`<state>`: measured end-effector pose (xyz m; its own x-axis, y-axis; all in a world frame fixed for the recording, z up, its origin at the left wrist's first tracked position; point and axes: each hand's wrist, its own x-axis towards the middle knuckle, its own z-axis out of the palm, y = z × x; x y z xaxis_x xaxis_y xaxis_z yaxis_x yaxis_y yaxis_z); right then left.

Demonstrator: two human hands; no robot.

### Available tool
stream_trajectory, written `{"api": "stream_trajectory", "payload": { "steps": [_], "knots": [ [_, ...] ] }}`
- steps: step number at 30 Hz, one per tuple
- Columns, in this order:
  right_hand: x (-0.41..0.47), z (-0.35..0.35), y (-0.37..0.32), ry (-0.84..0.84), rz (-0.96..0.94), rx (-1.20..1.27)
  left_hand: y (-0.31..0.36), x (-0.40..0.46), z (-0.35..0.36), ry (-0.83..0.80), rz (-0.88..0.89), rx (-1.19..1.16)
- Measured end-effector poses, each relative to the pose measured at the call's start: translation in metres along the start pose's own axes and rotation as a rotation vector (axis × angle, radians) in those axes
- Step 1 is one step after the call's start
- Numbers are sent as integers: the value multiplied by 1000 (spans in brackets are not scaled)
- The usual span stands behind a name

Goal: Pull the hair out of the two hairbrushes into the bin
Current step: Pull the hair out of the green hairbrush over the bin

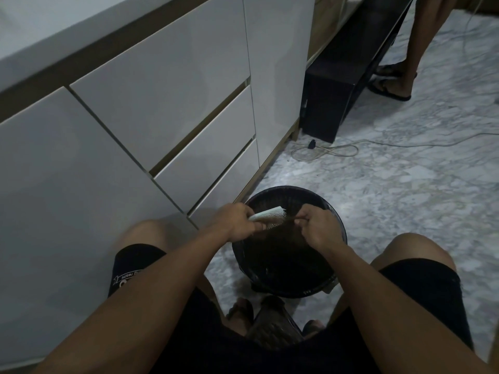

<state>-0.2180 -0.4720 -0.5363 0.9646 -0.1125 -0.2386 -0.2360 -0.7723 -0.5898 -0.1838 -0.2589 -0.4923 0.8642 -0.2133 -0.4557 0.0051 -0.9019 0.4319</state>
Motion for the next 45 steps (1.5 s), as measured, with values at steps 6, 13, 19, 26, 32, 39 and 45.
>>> {"api": "stream_trajectory", "payload": {
  "steps": [6, 13, 19, 26, 32, 39, 45],
  "knots": [
    [-6, 2, -5, 52, -193, 23, 2, 3, 1, -42, -54, -2],
    [-15, 13, -26, 101, -431, 135, 17, 1, 2, -191, -84, -128],
    [-12, 9, -22, 197, -361, 110, 17, 1, 3, -226, -75, -148],
    [-8, 10, -19, 178, -237, 115, 17, 0, 10, -216, -73, -200],
    [-8, 4, -18, -36, -252, 353, 7, 4, 11, -193, -87, -148],
    [-14, 8, -32, 13, -371, 307, 15, 1, 10, -224, -58, -103],
    [-5, 2, -23, 184, -78, 299, 10, 1, 9, -214, -63, -110]
  ]
}}
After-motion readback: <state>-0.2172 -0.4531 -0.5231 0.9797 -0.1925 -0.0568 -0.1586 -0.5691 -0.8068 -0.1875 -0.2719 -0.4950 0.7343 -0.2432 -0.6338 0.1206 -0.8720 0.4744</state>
